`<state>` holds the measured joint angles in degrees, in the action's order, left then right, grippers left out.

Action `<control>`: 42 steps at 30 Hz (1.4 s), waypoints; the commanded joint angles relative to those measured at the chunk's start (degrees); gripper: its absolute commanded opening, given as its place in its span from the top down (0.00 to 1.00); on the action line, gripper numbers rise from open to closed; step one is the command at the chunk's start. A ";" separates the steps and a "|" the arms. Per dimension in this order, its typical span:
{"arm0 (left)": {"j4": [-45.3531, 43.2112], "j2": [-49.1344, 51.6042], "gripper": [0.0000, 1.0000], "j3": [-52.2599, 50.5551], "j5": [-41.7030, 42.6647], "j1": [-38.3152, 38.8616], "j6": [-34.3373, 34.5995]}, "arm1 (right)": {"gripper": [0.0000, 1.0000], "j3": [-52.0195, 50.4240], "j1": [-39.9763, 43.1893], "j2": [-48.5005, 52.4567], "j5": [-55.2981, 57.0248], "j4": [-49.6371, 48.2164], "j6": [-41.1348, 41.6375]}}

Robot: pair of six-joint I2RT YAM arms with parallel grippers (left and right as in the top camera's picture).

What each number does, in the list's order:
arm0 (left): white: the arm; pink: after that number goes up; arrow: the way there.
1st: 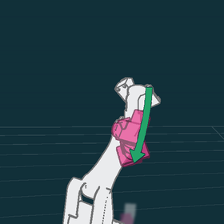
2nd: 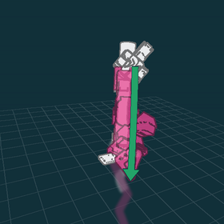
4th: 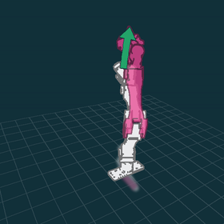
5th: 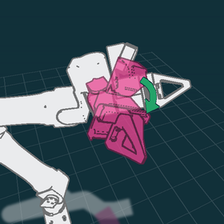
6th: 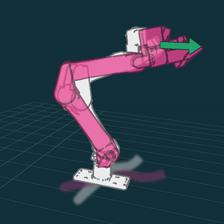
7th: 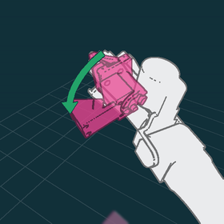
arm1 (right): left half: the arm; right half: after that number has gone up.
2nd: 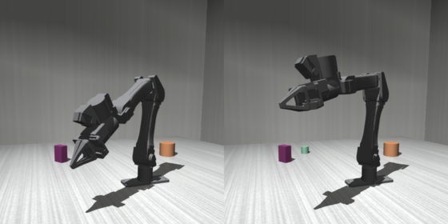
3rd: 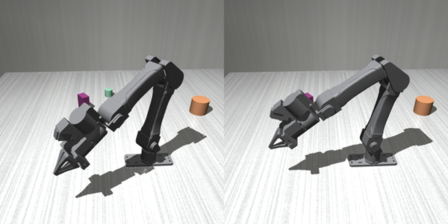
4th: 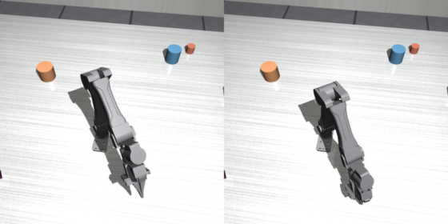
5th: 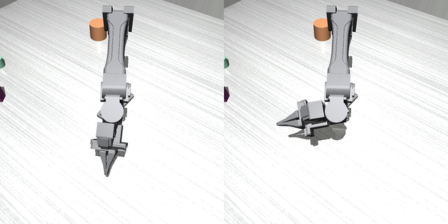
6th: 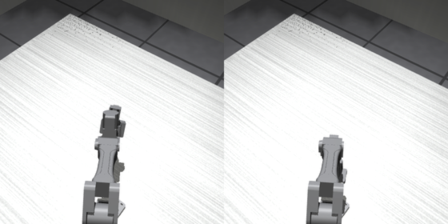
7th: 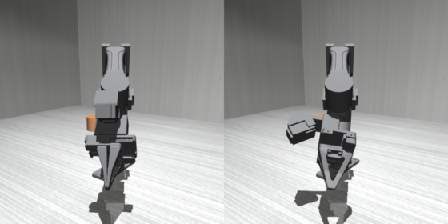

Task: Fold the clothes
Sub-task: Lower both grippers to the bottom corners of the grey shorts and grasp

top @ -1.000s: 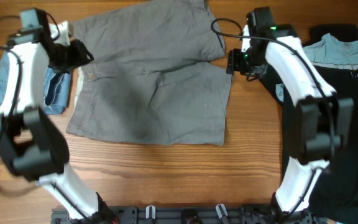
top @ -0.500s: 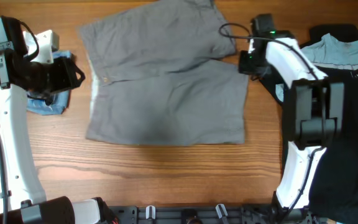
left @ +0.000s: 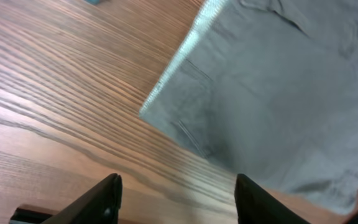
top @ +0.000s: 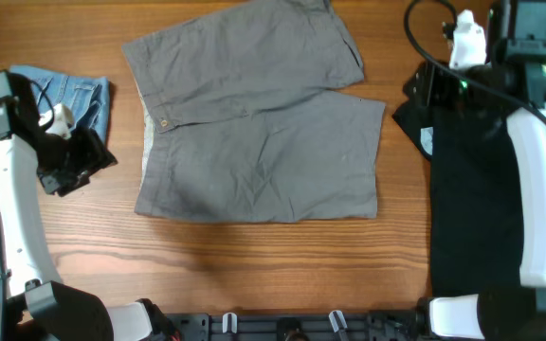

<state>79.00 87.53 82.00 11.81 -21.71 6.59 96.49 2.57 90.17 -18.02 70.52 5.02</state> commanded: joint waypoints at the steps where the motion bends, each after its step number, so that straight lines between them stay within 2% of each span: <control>1: -2.58 -0.20 0.39 -5.22 -0.57 -1.62 1.70 | 0.45 -1.42 -0.52 -0.39 -1.11 6.58 2.97; 4: -14.01 -0.20 0.36 -18.12 1.18 -1.60 4.39 | 0.46 -14.03 -2.99 -0.37 -0.92 2.47 3.39; 6: -16.50 -0.20 0.37 -20.94 1.18 -1.60 4.37 | 0.45 -18.47 -3.69 -0.37 -0.92 0.15 6.05; 10: -21.03 -0.20 0.43 -26.05 1.18 -1.60 4.31 | 0.44 -34.53 -6.21 -0.37 -2.27 -9.07 9.94; 12: -22.12 -0.20 0.41 -27.15 1.16 -1.60 4.13 | 0.38 -39.76 -7.26 -0.37 -3.02 -10.23 11.15; 14: -24.76 -0.20 0.41 -29.33 1.18 -1.55 4.20 | 0.36 -45.33 -7.65 -0.37 -3.06 -13.86 14.71; 20: -28.28 -0.20 0.35 -33.31 1.18 -1.55 4.17 | 0.34 -52.00 -7.65 -0.37 -2.60 -19.23 16.17; 24: -28.30 -0.20 0.34 -33.31 1.16 -1.55 4.17 | 0.32 -52.09 -7.65 -0.37 -2.91 -19.39 16.22; 27: -29.16 -0.17 0.35 -34.10 1.16 -1.55 4.17 | 0.33 -54.97 -7.65 -0.37 -3.78 -23.63 19.17; 29: -29.55 -0.17 0.35 -35.01 1.16 -1.55 4.17 | 0.40 -56.96 -7.65 -0.37 -4.72 -28.83 22.62; 31: -29.55 -0.17 0.34 -35.08 1.16 -1.55 4.20 | 0.52 -57.51 -7.65 -0.37 -4.87 -32.04 22.58; 32: -29.55 -0.17 0.34 -35.08 1.18 -1.55 4.17 | 0.53 -57.51 -7.65 -0.39 -3.41 -33.31 22.05; 33: -29.53 -0.17 0.33 -35.08 1.18 -1.55 4.17 | 0.59 -57.51 -7.65 -0.39 -2.16 -34.86 21.94; 35: -29.53 -0.17 0.32 -35.08 1.18 -1.55 4.17 | 0.78 -57.46 -7.65 -0.39 -1.22 -35.28 21.92; 36: -29.53 -0.17 0.32 -35.08 1.18 -1.55 4.20 | 0.91 -57.46 -7.65 -0.39 -1.07 -35.10 21.92; 37: -29.53 -0.17 0.31 -35.08 1.20 -1.55 4.20 | 0.96 -57.44 -7.65 -0.39 -1.05 -34.88 21.90; 40: -29.53 -0.17 0.30 -35.08 3.69 -1.53 4.17 | 0.96 -56.54 -7.65 -0.42 -1.22 -32.39 19.93; 42: -29.55 -0.17 0.22 -35.15 6.62 -1.49 4.15 | 0.96 -56.19 -7.65 -0.46 -1.29 -31.43 18.36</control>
<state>49.60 87.53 47.27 14.17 -23.22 10.57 39.86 -4.86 89.19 -21.39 38.13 25.65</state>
